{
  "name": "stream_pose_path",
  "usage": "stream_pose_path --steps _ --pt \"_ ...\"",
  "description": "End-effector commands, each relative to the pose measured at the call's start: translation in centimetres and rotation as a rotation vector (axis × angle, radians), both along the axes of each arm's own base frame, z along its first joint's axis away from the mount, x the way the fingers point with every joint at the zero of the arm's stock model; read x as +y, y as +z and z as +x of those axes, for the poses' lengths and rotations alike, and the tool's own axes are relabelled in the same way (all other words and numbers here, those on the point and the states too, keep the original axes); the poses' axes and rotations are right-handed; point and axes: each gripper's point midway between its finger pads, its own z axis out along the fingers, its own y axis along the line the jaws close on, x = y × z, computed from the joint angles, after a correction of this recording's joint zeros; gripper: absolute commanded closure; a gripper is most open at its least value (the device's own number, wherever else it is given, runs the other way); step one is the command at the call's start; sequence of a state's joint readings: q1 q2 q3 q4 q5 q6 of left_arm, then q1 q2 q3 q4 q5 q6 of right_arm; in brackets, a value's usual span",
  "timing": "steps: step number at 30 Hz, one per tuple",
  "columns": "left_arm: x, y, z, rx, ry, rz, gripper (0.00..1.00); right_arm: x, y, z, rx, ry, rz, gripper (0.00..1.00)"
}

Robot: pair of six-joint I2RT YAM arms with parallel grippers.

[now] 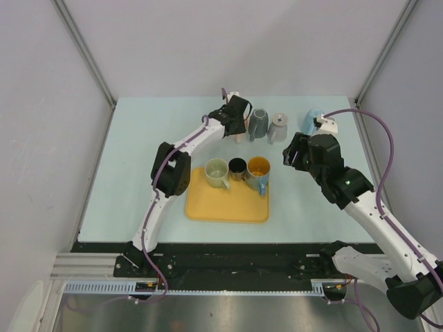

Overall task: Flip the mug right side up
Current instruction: Turn over the cup at the center of the board.

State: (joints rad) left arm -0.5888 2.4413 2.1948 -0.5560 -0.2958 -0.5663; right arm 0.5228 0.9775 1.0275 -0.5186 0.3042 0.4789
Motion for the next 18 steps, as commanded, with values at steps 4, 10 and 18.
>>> stream_pose_path --steps 4,10,18 --pt "2.8 2.7 1.2 -0.051 0.04 0.035 0.52 0.2 0.6 0.0 -0.021 0.003 0.039 0.38" --pt "4.0 2.5 0.8 -0.036 0.026 0.066 0.43 0.2 0.4 0.0 -0.02 0.004 0.039 0.38" --pt "3.9 3.3 0.6 -0.044 -0.09 0.103 0.33 0.3 0.0 0.1 -0.011 0.003 0.043 0.38"
